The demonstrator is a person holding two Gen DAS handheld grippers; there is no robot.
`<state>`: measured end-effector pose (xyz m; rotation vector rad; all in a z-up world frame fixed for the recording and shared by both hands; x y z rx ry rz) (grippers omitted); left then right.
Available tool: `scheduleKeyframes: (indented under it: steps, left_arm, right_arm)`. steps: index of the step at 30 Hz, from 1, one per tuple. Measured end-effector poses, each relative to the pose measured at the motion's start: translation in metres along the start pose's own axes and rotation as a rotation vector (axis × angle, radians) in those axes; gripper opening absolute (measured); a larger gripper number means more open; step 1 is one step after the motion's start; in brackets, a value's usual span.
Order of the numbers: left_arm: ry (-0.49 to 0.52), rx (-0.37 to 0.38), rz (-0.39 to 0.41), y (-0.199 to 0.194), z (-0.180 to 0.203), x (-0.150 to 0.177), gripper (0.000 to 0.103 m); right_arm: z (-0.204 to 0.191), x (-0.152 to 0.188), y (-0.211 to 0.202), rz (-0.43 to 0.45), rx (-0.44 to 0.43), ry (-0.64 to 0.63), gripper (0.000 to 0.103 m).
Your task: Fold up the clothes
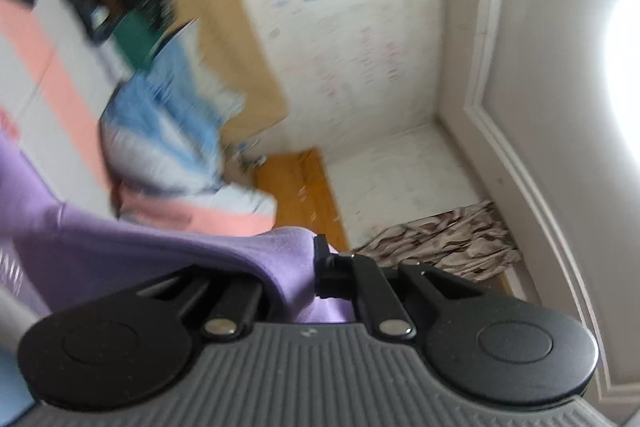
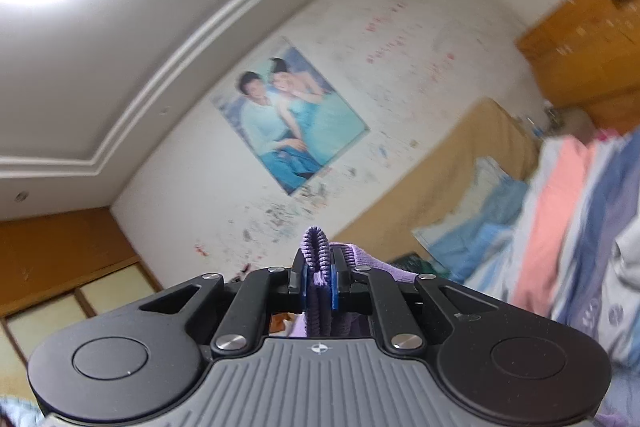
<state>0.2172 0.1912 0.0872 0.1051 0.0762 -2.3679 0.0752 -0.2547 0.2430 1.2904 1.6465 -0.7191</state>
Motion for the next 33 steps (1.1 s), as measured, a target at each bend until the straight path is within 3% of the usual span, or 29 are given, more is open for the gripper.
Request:
scheduleKeyframes:
  steps: [2,4,7,12,14,17,19,20,23,29,33]
  left_arm:
    - [-0.002,0.005,0.003,-0.014,-0.007,0.006,0.003]
    - [-0.061,-0.114,0.011,-0.037,-0.052,0.023,0.003]
    - [-0.150,-0.293,0.023,-0.072,-0.118,0.049,0.003]
    - [-0.297,-0.592,0.042,-0.134,-0.229,0.094,0.003]
    - [-0.377,-0.722,0.041,-0.146,-0.290,0.115,0.003]
    - [-0.523,-0.895,0.022,-0.164,-0.379,0.152,0.003]
    - [-0.587,-0.992,0.018,-0.181,-0.418,0.176,0.003]
    - [-0.615,-1.020,0.024,-0.191,-0.432,0.187,0.003]
    - [-0.666,-0.953,0.091,-0.220,-0.437,0.199,0.005]
    - [-0.588,-0.994,0.054,-0.232,-0.425,0.196,0.008]
    - [-0.501,-1.052,0.009,-0.227,-0.418,0.199,0.023]
  right_arm:
    - [-0.003,0.014,-0.019,-0.029,-0.035,-0.043,0.010]
    - [-0.001,0.039,-0.036,-0.098,-0.057,-0.089,0.010]
    - [0.010,0.109,-0.061,-0.303,-0.058,-0.123,0.010]
    - [0.071,0.285,-0.080,-0.785,0.107,-0.016,0.010]
    - [0.095,0.362,-0.088,-0.965,0.173,-0.010,0.010]
    - [0.122,0.463,-0.109,-1.202,0.238,-0.008,0.010]
    - [0.134,0.510,-0.126,-1.329,0.269,0.045,0.010]
    - [0.135,0.523,-0.134,-1.364,0.266,0.047,0.010]
    - [0.128,0.536,-0.146,-1.401,0.225,-0.022,0.010]
    - [0.147,0.531,-0.139,-1.434,0.278,-0.030,0.009]
    - [0.164,0.536,-0.140,-1.468,0.320,-0.044,0.010]
Point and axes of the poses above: each gripper's, at about its wrist camera, not at the fingertips, and y roughly the way its jaws point, z to its right, x to its underside, the point moved 4 cm from there along y, roughly the way its jaws point, and after that the axes turned 13 degrees about -y, right-handed, at the moved point
